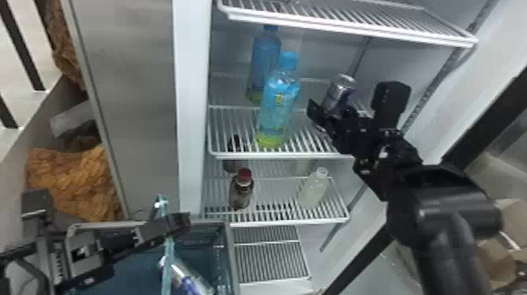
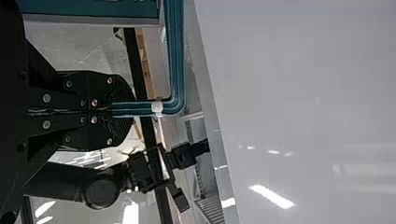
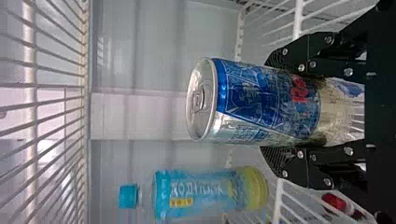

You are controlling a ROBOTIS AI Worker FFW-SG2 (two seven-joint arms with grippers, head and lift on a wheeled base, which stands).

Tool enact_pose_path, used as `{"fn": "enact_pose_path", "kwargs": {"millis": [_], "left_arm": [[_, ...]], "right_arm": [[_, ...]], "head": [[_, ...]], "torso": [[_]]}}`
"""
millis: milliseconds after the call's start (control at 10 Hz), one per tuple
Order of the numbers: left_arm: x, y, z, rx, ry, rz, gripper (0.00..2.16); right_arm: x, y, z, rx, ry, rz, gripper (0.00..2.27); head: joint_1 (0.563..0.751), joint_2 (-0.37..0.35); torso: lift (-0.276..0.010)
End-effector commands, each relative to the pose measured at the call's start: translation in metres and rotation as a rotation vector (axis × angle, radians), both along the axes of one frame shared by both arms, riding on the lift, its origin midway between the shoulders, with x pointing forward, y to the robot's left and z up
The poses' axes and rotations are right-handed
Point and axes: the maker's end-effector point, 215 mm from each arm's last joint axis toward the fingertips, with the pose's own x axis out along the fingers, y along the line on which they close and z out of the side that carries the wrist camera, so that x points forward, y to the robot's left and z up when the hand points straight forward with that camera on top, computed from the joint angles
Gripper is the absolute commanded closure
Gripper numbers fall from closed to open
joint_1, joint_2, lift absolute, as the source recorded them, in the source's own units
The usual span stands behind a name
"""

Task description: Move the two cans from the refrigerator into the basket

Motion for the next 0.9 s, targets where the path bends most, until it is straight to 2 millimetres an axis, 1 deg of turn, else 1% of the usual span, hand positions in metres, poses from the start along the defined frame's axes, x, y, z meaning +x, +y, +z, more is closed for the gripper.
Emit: {"fn": "enact_pose_path", "kwargs": {"millis": [0, 100, 500, 700, 800], "left_arm": [[-0.001, 0.001, -0.001, 0.001, 0.001, 0.0, 1.2], [-0.001, 0.001, 0.0, -0.002, 0.0, -0.001, 1.2], [-0.002, 0.002, -0.002, -0.002, 0.004, 0.001, 1.2], [-0.004, 0.001, 0.0, -0.015, 0.006, -0.001, 1.2], [-0.004, 0.001, 0.0, -0.015, 0.006, -0.001, 1.2]], "right_arm": [[-0.024, 0.006, 0.002, 0.003, 0.011, 0.018, 1.27], [-0.04, 0.01, 0.003, -0.001, 0.02, 0.032, 1.27], [-0.099, 0.014, 0.013, -0.003, 0.038, 0.054, 1.27], [-0.131, 0.025, 0.015, -0.001, 0.062, 0.083, 1.27], [-0.145, 0.037, 0.012, 0.018, 0.083, 0.11, 1.27]], "head": [[0.695, -0.244], [0.695, -0.244], [0.695, -0.251], [0.695, -0.255], [0.695, -0.255]], "torso": [[-0.035], [-0.035], [-0.035], [-0.035], [-0.035]]}}
